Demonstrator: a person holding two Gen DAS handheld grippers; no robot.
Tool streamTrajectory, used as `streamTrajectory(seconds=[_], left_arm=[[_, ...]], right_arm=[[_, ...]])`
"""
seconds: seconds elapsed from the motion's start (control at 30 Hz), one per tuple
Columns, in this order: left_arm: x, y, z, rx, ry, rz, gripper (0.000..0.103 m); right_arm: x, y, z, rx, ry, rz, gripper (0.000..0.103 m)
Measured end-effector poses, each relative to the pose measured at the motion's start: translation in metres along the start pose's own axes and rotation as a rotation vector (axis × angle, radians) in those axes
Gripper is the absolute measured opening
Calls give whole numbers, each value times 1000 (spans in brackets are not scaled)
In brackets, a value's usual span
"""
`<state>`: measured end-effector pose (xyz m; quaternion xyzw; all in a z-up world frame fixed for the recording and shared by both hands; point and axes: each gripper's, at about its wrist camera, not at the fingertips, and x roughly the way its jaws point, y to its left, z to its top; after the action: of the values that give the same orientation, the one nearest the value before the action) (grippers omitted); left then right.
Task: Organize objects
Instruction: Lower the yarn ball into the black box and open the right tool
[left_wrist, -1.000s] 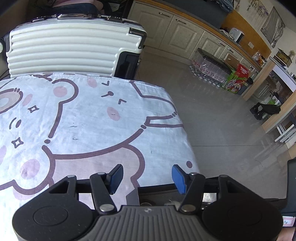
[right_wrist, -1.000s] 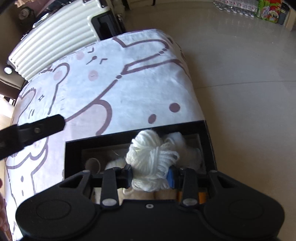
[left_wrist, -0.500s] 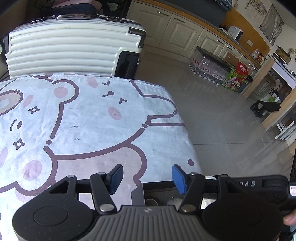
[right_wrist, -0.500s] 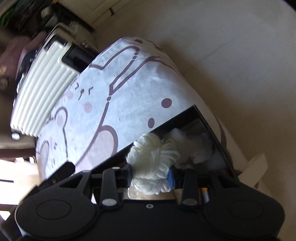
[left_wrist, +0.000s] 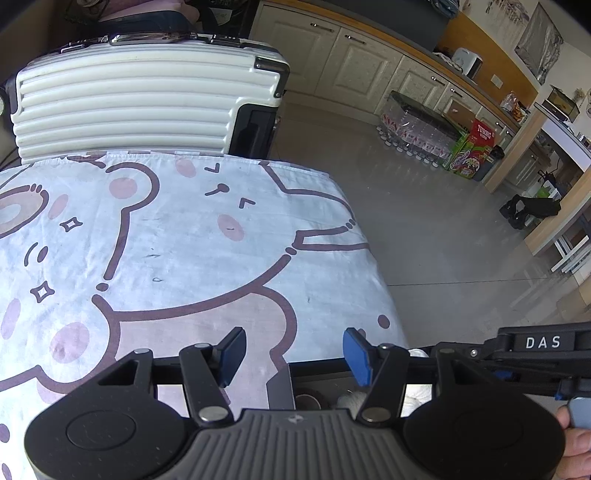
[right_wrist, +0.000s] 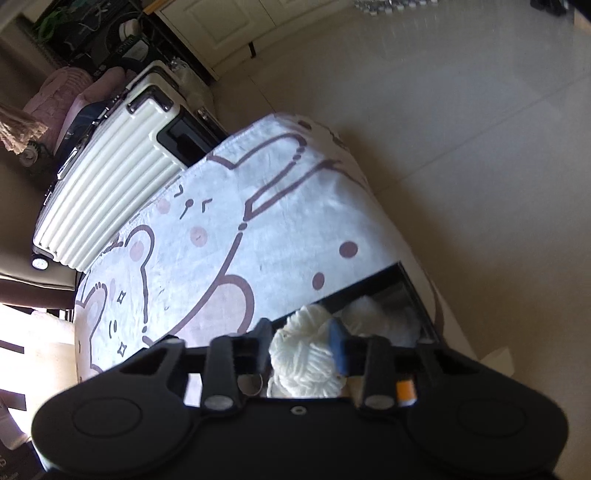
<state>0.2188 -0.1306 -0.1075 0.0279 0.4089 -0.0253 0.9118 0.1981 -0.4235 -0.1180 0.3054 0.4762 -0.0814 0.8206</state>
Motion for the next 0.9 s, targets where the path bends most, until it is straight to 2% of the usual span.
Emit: streamTrajectory(seconds=[0.07,0.17,0.33,0.67,0.9], left_arm=[[0,0,0,-1,-2,2,59],[0,0,0,-3,-2,2,59],[0,0,0,9,-2,0,59],[3,-10,-4,83,21,43,59],[2,-17,-7,132,38,73,59]], right_arm=[[1,2,0,-28,6,19,18],[11,10,-6,-111,47,-13,15],[36,10,-16,-194,105,-127,16],[48,10,-21,-211,108,-120,19],[27,12,-15,-205,63,-109,21]])
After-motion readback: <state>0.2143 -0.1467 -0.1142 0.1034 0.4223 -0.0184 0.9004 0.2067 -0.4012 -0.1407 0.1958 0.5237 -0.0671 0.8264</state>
